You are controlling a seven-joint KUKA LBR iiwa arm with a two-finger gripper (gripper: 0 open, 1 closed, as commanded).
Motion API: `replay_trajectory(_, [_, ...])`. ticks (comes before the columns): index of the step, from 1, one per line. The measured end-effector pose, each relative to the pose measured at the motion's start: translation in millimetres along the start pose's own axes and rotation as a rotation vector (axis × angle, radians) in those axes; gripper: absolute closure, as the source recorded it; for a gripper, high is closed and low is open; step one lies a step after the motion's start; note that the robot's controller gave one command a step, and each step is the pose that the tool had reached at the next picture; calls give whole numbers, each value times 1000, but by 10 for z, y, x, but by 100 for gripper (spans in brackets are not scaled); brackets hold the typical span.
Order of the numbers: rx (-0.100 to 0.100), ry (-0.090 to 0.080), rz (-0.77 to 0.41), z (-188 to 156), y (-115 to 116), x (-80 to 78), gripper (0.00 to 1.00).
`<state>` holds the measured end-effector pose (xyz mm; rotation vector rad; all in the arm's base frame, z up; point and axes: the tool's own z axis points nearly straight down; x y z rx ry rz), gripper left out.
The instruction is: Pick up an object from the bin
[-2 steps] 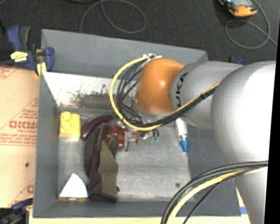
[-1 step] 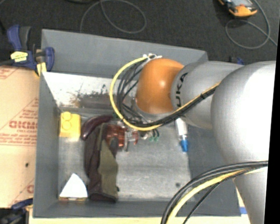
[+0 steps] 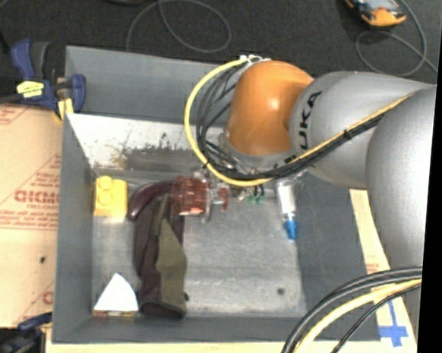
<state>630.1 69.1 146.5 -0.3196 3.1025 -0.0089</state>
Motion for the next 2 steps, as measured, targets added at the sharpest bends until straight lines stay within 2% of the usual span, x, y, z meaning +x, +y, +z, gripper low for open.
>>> replay_trajectory(1, [0,0,0,0,0,0,100])
replay_trajectory(2, [2,-5,0,-1380,-10,-47,100])
